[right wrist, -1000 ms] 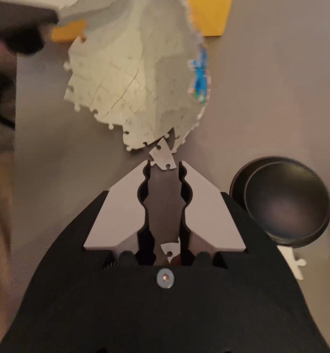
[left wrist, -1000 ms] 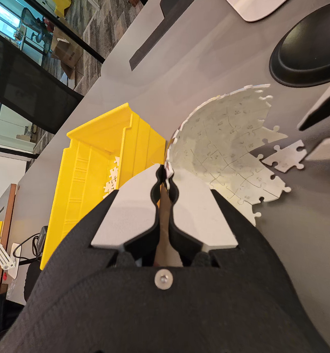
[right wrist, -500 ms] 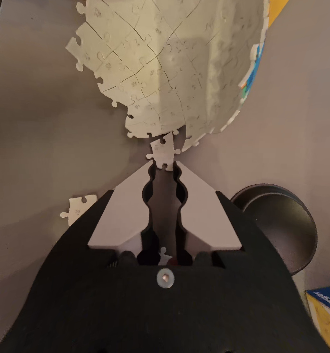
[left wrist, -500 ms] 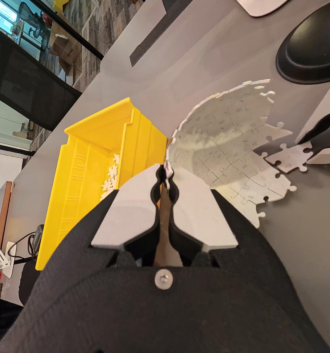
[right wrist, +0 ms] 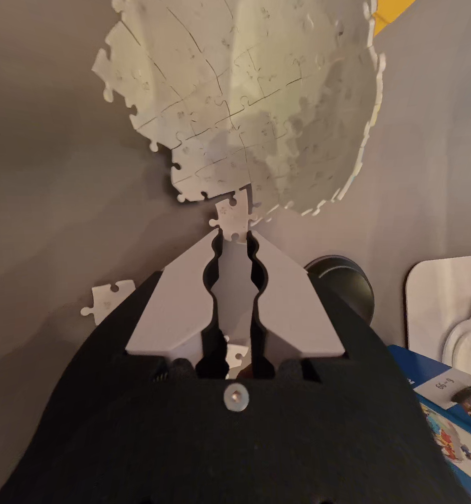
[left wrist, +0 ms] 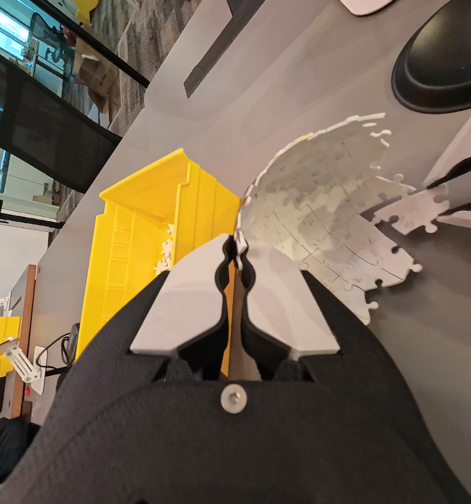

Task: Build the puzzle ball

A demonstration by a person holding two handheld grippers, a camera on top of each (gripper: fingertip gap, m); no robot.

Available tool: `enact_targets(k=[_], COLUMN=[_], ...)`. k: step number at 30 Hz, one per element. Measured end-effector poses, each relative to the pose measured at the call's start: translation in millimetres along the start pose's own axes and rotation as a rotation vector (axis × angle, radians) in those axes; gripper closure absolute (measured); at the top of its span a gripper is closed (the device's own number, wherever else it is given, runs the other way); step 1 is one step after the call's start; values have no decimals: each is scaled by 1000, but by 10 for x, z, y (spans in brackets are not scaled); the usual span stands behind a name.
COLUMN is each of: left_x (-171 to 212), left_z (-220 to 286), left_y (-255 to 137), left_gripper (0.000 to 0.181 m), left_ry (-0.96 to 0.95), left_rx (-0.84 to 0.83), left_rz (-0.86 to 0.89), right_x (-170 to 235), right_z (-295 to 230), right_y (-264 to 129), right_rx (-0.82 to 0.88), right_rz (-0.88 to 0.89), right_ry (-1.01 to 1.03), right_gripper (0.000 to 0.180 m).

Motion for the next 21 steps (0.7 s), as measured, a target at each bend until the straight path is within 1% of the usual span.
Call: enact_targets(k=[7, 13, 19, 21], left_x=[-94, -118, -134, -139], left_z=[15, 5, 29, 31], left_y=[-2, 13, 22, 25], left_gripper=[178, 178, 178, 178], left_ry=[44, 45, 43, 40], left_rx=[6, 13, 20, 24], left_rz=[-25, -31, -31, -30], right_x=[-59, -58, -62, -50], right_z=[19, 23, -3, -22], right_y=[64, 79, 70, 70], right_rx=[4, 49, 39, 49], right_rz=[-56, -22, 8, -10], right_ry=[2, -19, -85, -122], right_gripper=[164, 164, 164, 163])
Point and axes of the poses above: each gripper's, where its closed fingertips meet, y out along the fingers, x out of its underside, z = x × y across the jaws, the point moved 10 cm from there along -y, back along the fingers, and after that the axes turned 6 degrees about z, right-handed, at the moved point
